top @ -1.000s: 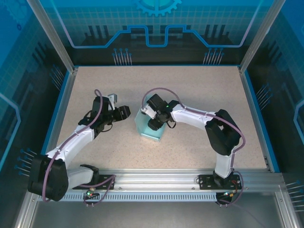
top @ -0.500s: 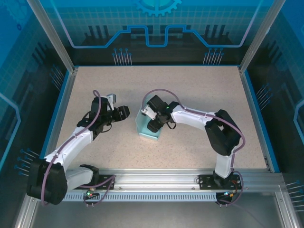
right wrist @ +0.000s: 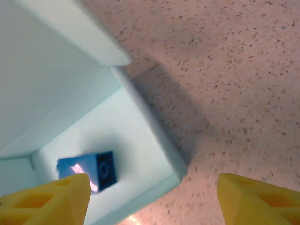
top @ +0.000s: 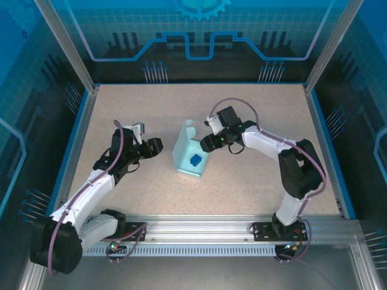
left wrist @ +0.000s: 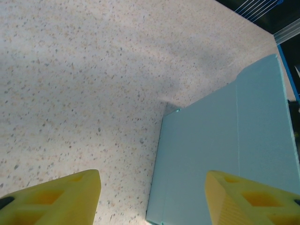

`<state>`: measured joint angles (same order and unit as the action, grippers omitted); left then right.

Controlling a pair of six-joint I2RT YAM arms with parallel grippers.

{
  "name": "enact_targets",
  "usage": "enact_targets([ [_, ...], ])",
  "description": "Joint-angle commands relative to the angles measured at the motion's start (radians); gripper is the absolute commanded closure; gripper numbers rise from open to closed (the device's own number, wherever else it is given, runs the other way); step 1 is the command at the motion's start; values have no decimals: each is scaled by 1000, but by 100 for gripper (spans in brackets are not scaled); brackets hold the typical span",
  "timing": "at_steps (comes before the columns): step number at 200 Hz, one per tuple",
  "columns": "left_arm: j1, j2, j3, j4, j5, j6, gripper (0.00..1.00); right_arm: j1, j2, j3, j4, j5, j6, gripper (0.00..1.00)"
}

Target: Fold the paper box

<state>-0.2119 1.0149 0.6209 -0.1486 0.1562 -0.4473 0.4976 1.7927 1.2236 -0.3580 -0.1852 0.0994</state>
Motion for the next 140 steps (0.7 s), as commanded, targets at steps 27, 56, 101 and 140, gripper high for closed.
enact_targets([
  [27,-28,13,-96,-121,9,-58,41,-26,159,152,-51,-146,90,28],
  [56,-99,47,-131,-119,24,-82,44,-31,204,191,-71,-161,112,29],
  [101,-154,146,-159,-18,122,-113,53,-40,213,198,-87,-156,109,30],
  [140,-207,255,-139,61,174,-131,54,-46,215,193,-102,-169,109,30],
])
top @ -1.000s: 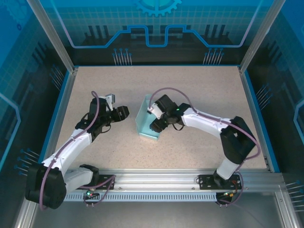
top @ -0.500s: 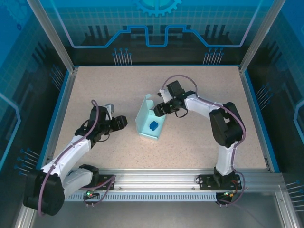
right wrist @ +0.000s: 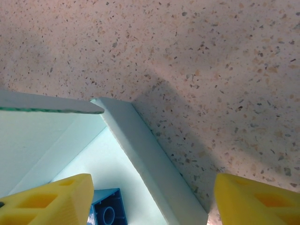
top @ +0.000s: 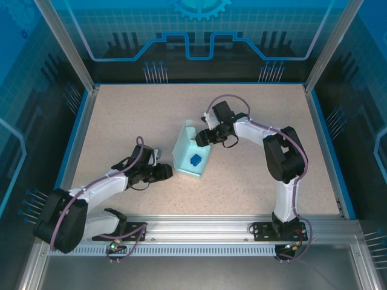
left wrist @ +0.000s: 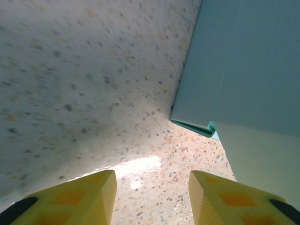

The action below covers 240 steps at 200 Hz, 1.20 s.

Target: Fold the paper box

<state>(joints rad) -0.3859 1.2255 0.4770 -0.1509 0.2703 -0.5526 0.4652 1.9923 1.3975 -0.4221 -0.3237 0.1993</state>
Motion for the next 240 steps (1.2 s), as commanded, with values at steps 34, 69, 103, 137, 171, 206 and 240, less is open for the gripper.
enact_targets([
  [34,-38,94,11,105,47,-35,51,-17,21,12,-42,-83,15,32],
  [69,-39,141,35,151,-6,-41,51,-35,-2,-25,-36,-126,17,33],
  [103,-38,198,91,169,-55,-28,50,-61,-46,-78,-29,-146,12,34],
  [137,-37,277,167,166,-86,-4,50,-85,-95,-146,1,-185,16,35],
  [171,-35,349,238,163,-104,15,49,-104,-139,-211,21,-182,18,36],
  [206,-35,385,287,157,-126,27,49,-111,-226,-294,25,-130,20,38],
  [240,16,348,296,144,-152,43,47,-70,-407,-429,3,-93,36,36],
])
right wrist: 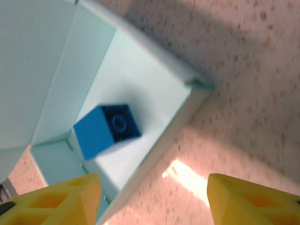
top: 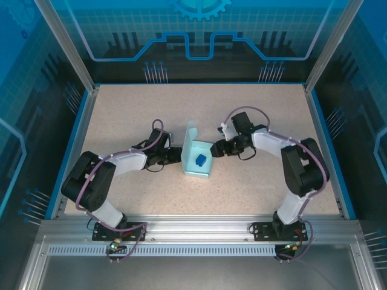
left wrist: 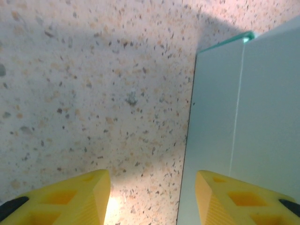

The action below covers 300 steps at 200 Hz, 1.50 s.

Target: Fold the paper box

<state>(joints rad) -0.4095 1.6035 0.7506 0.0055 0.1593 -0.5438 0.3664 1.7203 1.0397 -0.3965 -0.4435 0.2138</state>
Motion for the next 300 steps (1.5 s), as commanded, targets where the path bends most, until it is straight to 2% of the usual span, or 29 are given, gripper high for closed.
enact_targets([
  [1,42,-31,22,-14,-43,35,47,31,-138,-75,-23,29,23,36],
  [27,97,-94,11,-34,-68,53,47,128,-219,-154,26,39,97,31],
  [66,156,-214,-47,-40,-98,46,44,262,-201,-221,122,99,197,28],
  [131,216,-370,-93,-74,-120,53,42,350,-131,-253,328,88,312,29],
  [159,274,-404,-121,-64,-114,37,42,397,-87,-239,443,107,382,30],
  [197,331,-470,-147,-73,-126,27,42,441,37,-123,585,164,450,31],
  [224,341,-506,-158,-83,-128,24,40,449,159,13,607,163,442,32],
  [243,343,-532,-155,-99,-122,35,39,448,180,73,551,154,397,33],
  [269,341,-567,-172,-85,-78,65,37,430,68,18,438,237,269,33],
  [300,334,-538,-188,35,0,117,32,317,-95,-28,337,308,98,32],
])
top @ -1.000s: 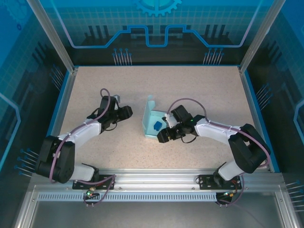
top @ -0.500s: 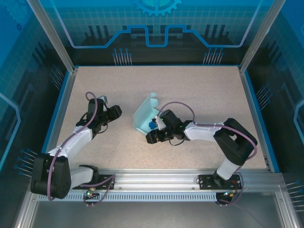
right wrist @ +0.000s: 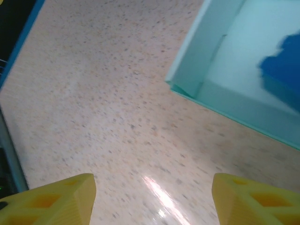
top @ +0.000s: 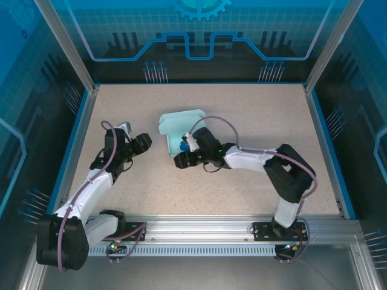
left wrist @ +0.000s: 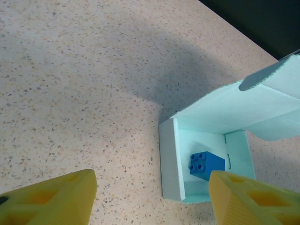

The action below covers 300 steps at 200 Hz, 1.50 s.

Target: Fold the paper box

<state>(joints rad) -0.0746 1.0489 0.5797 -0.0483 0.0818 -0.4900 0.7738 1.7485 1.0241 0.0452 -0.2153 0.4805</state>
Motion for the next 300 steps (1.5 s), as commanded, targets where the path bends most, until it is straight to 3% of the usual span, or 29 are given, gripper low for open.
enact_targets([
  [1,-1,19,-16,92,79,65,31,-95,-127,-10,-107,81,-174,32],
  [53,-4,169,28,275,151,219,26,-269,-106,120,-174,123,-392,32],
  [109,-7,320,75,369,246,283,25,-294,84,321,-255,88,-502,38],
  [184,-10,462,222,279,246,353,35,-289,163,415,-315,67,-554,66],
  [234,-9,525,294,225,273,380,49,-288,170,440,-338,71,-560,74],
  [300,-16,569,341,196,323,396,56,-284,172,447,-354,77,-563,84],
])
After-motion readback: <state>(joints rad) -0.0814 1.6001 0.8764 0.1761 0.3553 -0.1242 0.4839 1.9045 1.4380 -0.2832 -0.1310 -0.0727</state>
